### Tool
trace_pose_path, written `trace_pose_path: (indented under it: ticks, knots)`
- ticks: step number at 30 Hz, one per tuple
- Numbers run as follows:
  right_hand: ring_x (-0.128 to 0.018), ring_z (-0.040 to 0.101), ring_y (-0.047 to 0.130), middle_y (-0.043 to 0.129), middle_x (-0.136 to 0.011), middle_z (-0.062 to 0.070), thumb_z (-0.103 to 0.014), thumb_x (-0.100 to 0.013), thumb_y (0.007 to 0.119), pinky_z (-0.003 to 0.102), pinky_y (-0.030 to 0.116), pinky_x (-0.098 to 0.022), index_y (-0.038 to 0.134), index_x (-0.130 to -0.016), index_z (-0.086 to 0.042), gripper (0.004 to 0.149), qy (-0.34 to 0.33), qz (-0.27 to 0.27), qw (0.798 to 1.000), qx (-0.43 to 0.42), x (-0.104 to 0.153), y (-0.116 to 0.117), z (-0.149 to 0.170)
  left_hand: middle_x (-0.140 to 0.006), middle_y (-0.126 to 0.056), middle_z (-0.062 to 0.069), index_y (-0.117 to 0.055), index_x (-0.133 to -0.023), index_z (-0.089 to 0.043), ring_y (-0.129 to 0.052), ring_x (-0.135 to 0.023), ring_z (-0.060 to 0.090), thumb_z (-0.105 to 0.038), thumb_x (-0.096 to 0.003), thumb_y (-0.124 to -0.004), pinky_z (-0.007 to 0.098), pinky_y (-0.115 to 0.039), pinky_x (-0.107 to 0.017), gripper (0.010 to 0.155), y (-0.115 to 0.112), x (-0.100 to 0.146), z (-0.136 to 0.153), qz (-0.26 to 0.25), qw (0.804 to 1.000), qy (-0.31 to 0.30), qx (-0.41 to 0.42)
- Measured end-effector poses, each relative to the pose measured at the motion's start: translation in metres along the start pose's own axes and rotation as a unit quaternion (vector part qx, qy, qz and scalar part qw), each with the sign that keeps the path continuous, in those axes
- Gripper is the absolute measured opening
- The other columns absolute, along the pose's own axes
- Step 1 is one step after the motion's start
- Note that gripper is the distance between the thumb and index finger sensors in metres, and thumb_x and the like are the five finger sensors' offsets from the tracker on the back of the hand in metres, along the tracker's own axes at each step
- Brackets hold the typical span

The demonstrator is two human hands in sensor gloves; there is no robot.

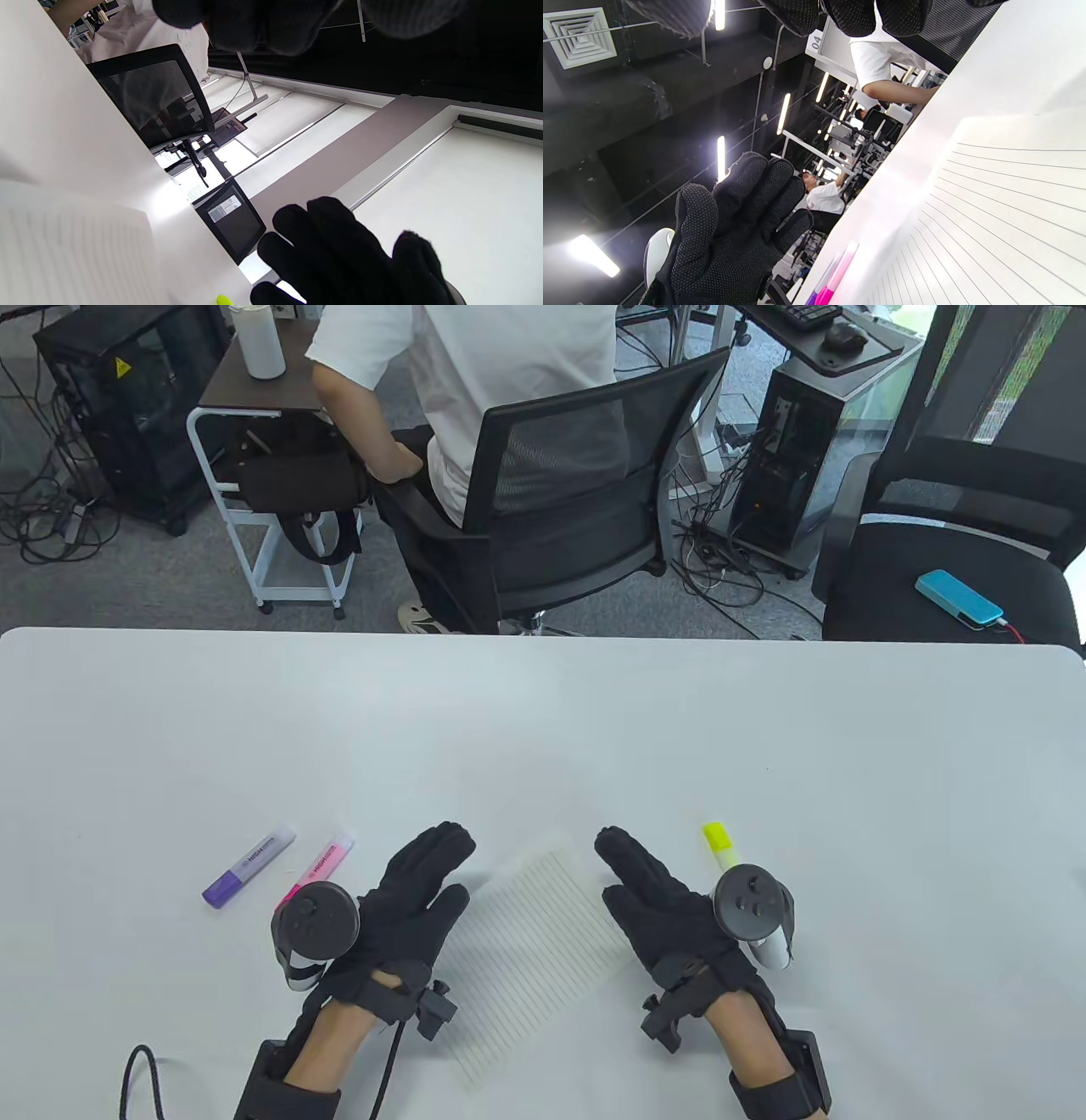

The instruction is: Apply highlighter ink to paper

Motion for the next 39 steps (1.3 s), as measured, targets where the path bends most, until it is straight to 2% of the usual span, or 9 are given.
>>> trace_pose_path:
  ticks: [9,21,24,26,28,30,33,37,39]
  knots:
    - [-0.104,0.053,0.041,0.04,-0.119,0.02,-0.056,-0.055,0.062,0.077,0.038,-0.066,0.044,-0.11,-0.018,0.069,-0.003,-0.006,1.0,0.006,0.0,0.002,0.0,-0.115,-0.058,0.01,-0.061,-0.106,-0.023,-0.051,-0.106,0.043,-0.061,-0.047,-0.065,0.07,-0.044,-0.071,0.07,0.0,0.001,0.0,-0.001,1.0,-0.001,-0.002]
    - [-0.104,0.054,0.041,0.04,-0.119,0.021,-0.056,-0.055,0.062,0.077,0.038,-0.065,0.045,-0.11,-0.017,0.069,-0.004,0.013,1.0,0.011,0.001,-0.007,0.0,-0.112,-0.063,0.009,-0.068,-0.103,-0.021,-0.052,-0.106,0.042,-0.056,-0.0472,-0.07,0.07,-0.044,-0.071,0.065,0.002,0.001,-0.002,0.003,0.999,-0.003,-0.032]
    - [-0.104,0.054,0.041,0.04,-0.118,0.021,-0.056,-0.055,0.062,0.077,0.038,-0.065,0.045,-0.11,-0.017,0.069,-0.002,0.017,1.0,0.011,0.002,-0.009,0.002,-0.112,-0.065,0.009,-0.07,-0.101,-0.021,-0.051,-0.106,0.042,-0.053,-0.0471,-0.073,0.07,-0.043,-0.071,0.064,0.0,0.001,-0.004,0.009,0.998,0.006,-0.058]
    - [-0.104,0.054,0.041,0.04,-0.118,0.021,-0.056,-0.055,0.062,0.077,0.038,-0.065,0.045,-0.11,-0.017,0.069,-0.001,0.018,1.0,0.013,0.002,-0.01,0.002,-0.11,-0.067,0.01,-0.069,-0.101,-0.02,-0.05,-0.107,0.042,-0.053,-0.047,-0.074,0.07,-0.042,-0.072,0.064,-0.001,0.0,-0.003,0.02,0.994,0.031,-0.105]
    - [-0.104,0.054,0.041,0.04,-0.118,0.021,-0.056,-0.055,0.062,0.077,0.038,-0.065,0.045,-0.11,-0.017,0.069,0.0,0.018,1.0,0.016,0.002,-0.01,0.002,-0.111,-0.065,0.01,-0.069,-0.102,-0.02,-0.048,-0.107,0.043,-0.053,-0.0466,-0.076,0.07,-0.042,-0.072,0.065,-0.003,0.0,0.0,0.042,0.986,0.056,-0.149]
    - [-0.104,0.054,0.041,0.04,-0.118,0.022,-0.056,-0.055,0.062,0.077,0.038,-0.065,0.045,-0.11,-0.017,0.069,0.002,0.016,1.0,0.019,0.002,-0.01,0.002,-0.112,-0.061,0.011,-0.067,-0.102,-0.019,-0.044,-0.108,0.043,-0.053,-0.0466,-0.077,0.071,-0.039,-0.072,0.066,-0.008,-0.002,0.009,0.097,0.975,0.101,-0.174]
    - [-0.104,0.054,0.041,0.04,-0.118,0.022,-0.056,-0.055,0.062,0.077,0.038,-0.065,0.045,-0.11,-0.017,0.069,0.007,0.01,1.0,0.017,0.001,-0.008,0.004,-0.112,-0.06,0.013,-0.069,-0.101,-0.017,-0.042,-0.108,0.044,-0.05,-0.0452,-0.081,0.071,-0.036,-0.073,0.066,-0.016,-0.003,0.021,0.123,0.954,0.157,-0.223]
    - [-0.104,0.054,0.04,0.04,-0.118,0.022,-0.056,-0.055,0.062,0.077,0.038,-0.065,0.045,-0.11,-0.016,0.069,0.011,0.007,1.0,0.016,0.001,-0.008,0.004,-0.113,-0.055,0.014,-0.064,-0.102,-0.015,-0.04,-0.107,0.045,-0.051,-0.0445,-0.082,0.07,-0.036,-0.073,0.07,-0.025,-0.004,0.028,0.148,0.901,0.213,-0.346]
    - [-0.104,0.054,0.04,0.04,-0.118,0.022,-0.056,-0.055,0.062,0.077,0.038,-0.065,0.045,-0.11,-0.016,0.069,0.013,0.007,1.0,0.02,0.001,-0.009,0.005,-0.114,-0.049,0.014,-0.059,-0.103,-0.015,-0.035,-0.108,0.045,-0.052,-0.0455,-0.081,0.07,-0.033,-0.073,0.072,-0.036,-0.004,0.035,0.194,0.865,0.261,-0.382]
Point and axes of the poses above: the tracker on the back of each hand, its own z axis roughly to the little-finger side, its own x axis roughly from the fingertips to the wrist, y = z × x, the point moved 1 cm from there along -x, roughly from the wrist to the fingertips
